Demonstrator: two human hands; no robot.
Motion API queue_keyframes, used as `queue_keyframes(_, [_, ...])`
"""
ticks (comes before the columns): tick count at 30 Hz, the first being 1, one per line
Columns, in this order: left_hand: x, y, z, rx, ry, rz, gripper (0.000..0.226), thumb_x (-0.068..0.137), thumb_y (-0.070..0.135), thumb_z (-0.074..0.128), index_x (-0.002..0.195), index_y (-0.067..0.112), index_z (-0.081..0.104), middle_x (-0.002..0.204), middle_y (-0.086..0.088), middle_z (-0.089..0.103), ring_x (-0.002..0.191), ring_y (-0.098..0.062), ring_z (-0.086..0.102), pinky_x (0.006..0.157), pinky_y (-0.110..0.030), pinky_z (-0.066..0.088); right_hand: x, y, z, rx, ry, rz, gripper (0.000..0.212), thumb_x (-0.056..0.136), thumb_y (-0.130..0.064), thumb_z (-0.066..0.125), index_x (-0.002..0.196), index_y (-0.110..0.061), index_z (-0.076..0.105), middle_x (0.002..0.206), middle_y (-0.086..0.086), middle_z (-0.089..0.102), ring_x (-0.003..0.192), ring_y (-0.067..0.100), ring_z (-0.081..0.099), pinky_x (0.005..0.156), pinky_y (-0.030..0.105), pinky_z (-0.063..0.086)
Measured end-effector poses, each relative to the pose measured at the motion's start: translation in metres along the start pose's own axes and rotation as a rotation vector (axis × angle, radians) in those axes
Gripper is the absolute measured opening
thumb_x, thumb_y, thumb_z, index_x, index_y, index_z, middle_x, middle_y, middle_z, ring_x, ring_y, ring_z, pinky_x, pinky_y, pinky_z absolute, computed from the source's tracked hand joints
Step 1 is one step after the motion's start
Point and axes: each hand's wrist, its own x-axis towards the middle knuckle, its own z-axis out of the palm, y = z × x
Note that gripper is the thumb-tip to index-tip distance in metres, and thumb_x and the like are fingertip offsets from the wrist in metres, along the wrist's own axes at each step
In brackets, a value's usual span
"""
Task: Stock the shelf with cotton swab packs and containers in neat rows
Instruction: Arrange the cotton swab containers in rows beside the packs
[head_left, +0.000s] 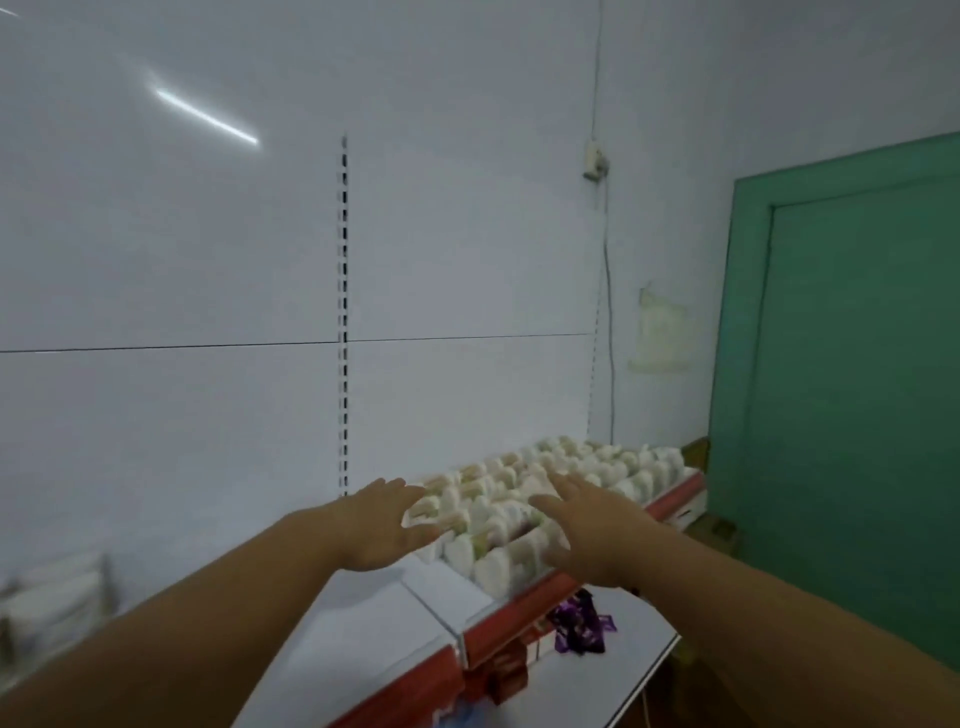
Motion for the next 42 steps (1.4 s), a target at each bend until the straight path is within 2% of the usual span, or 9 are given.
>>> queue_keyframes(8, [0.140,0.083,0.029,-0.051,-0.044,0.228,0.069,0.092,0.063,0.041,0.149,0.026,0.029,0.156,0.003,0.028,0.140,-0.014,0.032,0.114,-0.031,0.027,-0.007,0.104,0.045,0.027,0.007,-0.007,0.061,0.092,-0.051,0.045,0.146,-0.029,0.026,0.154,0.001,0.024,0.140,0.023,0.025,0.114,0.041,0.026])
queue_keyframes(12, [0.222,0.112,0.033,-0.147,-0.069,0.318,0.056,0.092,0.055,0.049,0.140,0.025,0.045,0.138,0.003,0.051,0.114,-0.008,0.052,0.096,-0.022,0.040,0.017,0.167,0.053,-0.022,0.035,0.019,0.050,0.089,-0.049,0.047,0.134,-0.027,0.044,0.129,-0.002,0.047,0.116,0.018,0.045,0.099,0.038,0.042])
queue_keyframes(18, [0.331,0.143,0.045,-0.168,-0.104,0.373,0.046,0.090,0.046,0.055,0.131,0.024,0.055,0.109,0.011,0.059,0.096,-0.003,0.054,0.076,-0.011,0.039,0.059,0.268,0.069,0.078,0.197,0.220,0.029,0.092,-0.039,0.044,0.120,-0.033,0.052,0.120,-0.012,0.051,0.110,0.011,0.049,0.092,0.028,0.043])
queue_keyframes(20, [0.356,0.154,0.046,-0.180,-0.093,0.387,0.044,0.090,0.044,0.055,0.130,0.025,0.056,0.100,0.013,0.055,0.090,-0.001,0.053,0.070,-0.008,0.037,0.070,0.296,0.080,0.163,0.227,0.312,0.028,0.094,-0.035,0.046,0.120,-0.032,0.053,0.120,-0.011,0.051,0.111,0.011,0.049,0.091,0.024,0.041])
queue_keyframes(26, [0.412,0.182,0.055,-0.113,-0.079,0.450,0.037,0.089,0.046,0.054,0.123,0.034,0.058,0.105,0.021,0.055,0.098,0.003,0.053,0.079,-0.011,0.040,0.121,0.371,0.124,0.559,0.300,0.509,0.039,0.089,-0.032,0.057,0.127,-0.029,0.053,0.123,-0.010,0.053,0.105,0.009,0.054,0.088,0.023,0.045])
queue_keyframes(31, [0.454,0.195,0.056,-0.025,-0.042,0.434,0.032,0.088,0.052,0.051,0.114,0.038,0.061,0.091,0.028,0.055,0.088,0.009,0.054,0.079,-0.009,0.041,0.191,0.447,0.156,0.818,0.288,0.545,0.014,0.087,-0.036,0.062,0.099,-0.029,0.058,0.108,-0.005,0.062,0.084,0.004,0.054,0.068,0.019,0.041])
queue_keyframes(35, [0.489,0.218,0.065,-0.021,-0.004,0.339,0.035,0.090,0.054,0.051,0.122,0.042,0.057,0.101,0.028,0.057,0.090,0.010,0.052,0.081,-0.009,0.040,0.239,0.490,0.172,0.954,0.118,0.470,0.033,0.080,-0.049,0.068,0.096,-0.021,0.063,0.092,-0.009,0.062,0.082,0.005,0.058,0.065,0.019,0.044])
queue_keyframes(38, [0.506,0.224,0.080,-0.063,0.034,0.284,0.032,0.088,0.052,0.054,0.119,0.044,0.058,0.109,0.027,0.059,0.091,0.017,0.051,0.078,0.001,0.035,0.257,0.507,0.177,0.892,-0.068,0.282,0.022,0.077,-0.048,0.073,0.082,-0.027,0.070,0.078,-0.018,0.061,0.074,-0.002,0.056,0.056,0.010,0.040])
queue_keyframes(42, [0.513,0.228,0.091,-0.190,0.087,0.148,0.016,0.086,0.050,0.059,0.099,0.057,0.053,0.106,0.034,0.055,0.094,0.017,0.052,0.076,0.004,0.035,0.274,0.524,0.179,0.854,-0.133,0.150,0.025,0.076,-0.036,0.076,0.090,-0.015,0.075,0.089,-0.002,0.070,0.080,0.008,0.064,0.062,0.018,0.050])
